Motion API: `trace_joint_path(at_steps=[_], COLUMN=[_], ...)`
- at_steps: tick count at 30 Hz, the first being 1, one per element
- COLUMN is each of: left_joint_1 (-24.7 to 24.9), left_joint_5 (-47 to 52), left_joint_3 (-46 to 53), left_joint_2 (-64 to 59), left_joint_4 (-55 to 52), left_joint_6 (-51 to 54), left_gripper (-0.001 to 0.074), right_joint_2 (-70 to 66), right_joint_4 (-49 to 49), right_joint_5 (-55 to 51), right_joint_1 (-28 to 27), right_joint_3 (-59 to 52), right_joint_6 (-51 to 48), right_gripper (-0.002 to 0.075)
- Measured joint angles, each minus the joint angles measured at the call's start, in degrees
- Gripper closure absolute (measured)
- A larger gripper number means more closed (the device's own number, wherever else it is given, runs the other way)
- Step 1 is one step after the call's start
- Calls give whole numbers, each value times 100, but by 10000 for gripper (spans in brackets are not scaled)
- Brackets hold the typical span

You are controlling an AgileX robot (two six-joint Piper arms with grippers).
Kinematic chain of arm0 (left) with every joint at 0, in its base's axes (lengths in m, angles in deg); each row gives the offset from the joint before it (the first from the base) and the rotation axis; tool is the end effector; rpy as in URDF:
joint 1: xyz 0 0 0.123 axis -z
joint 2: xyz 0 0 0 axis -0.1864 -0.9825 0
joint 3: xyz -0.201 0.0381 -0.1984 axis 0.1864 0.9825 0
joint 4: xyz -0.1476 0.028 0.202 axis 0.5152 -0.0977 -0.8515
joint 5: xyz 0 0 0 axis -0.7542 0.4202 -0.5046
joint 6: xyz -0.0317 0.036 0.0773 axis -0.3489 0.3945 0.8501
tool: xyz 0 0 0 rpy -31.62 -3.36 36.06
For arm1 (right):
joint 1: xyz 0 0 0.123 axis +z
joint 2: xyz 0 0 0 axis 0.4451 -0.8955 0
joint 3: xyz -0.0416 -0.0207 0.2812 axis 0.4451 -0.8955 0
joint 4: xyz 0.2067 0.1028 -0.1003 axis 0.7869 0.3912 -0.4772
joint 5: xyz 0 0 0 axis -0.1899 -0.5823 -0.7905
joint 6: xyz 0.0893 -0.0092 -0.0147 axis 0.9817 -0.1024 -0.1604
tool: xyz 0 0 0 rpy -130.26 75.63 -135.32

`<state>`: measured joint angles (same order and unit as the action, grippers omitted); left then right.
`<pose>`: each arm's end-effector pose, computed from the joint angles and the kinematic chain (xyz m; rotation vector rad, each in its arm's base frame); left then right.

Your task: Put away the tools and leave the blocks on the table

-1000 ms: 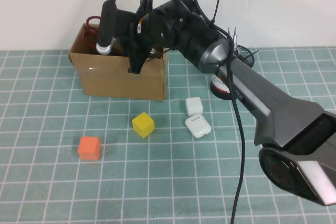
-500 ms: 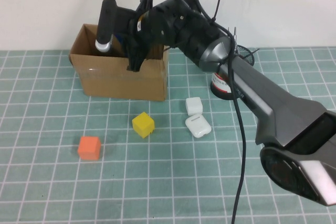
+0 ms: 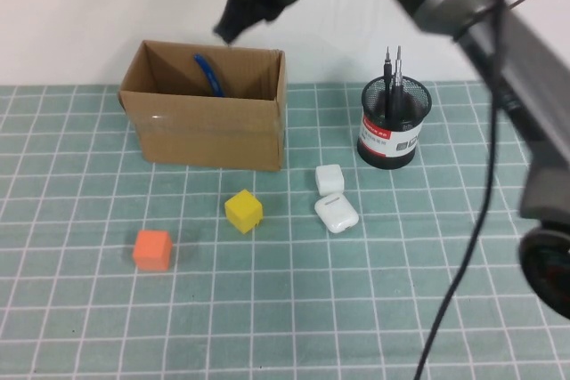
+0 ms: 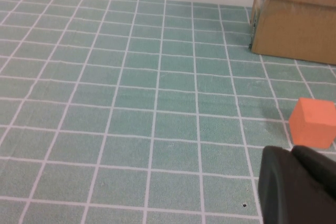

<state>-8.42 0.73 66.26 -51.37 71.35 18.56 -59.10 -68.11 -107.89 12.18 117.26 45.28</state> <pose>0.0532 -0.0006 0.1727 -0.0035 1.8553 -0.0341 0.3879 0.3020 0.3894 -1.1036 2.0256 0.0872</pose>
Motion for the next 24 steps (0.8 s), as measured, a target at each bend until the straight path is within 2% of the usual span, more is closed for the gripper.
trace_joint_path(at_steps=[8, 12, 15, 23, 24], left_joint_1=[0, 0, 0, 0, 0], left_joint_5=[0, 0, 0, 0, 0], left_joint_3=[0, 0, 0, 0, 0], left_joint_2=[0, 0, 0, 0, 0], left_joint_4=[0, 0, 0, 0, 0], left_joint_6=[0, 0, 0, 0, 0], left_gripper=[738, 738, 738, 738, 738], right_joint_2=[859, 1493, 2210, 5207, 6720], right_joint_4=[-433, -433, -496, -992, -1015], right_joint_5=[-63, -63, -63, -63, -63], right_joint_1=[146, 169, 169, 169, 140], right_joint_3=[-23, -518, -1450, -5041, -5368], right_joint_6=[1115, 1307, 1330, 1444, 1446], right_gripper=[731, 732, 732, 733, 733])
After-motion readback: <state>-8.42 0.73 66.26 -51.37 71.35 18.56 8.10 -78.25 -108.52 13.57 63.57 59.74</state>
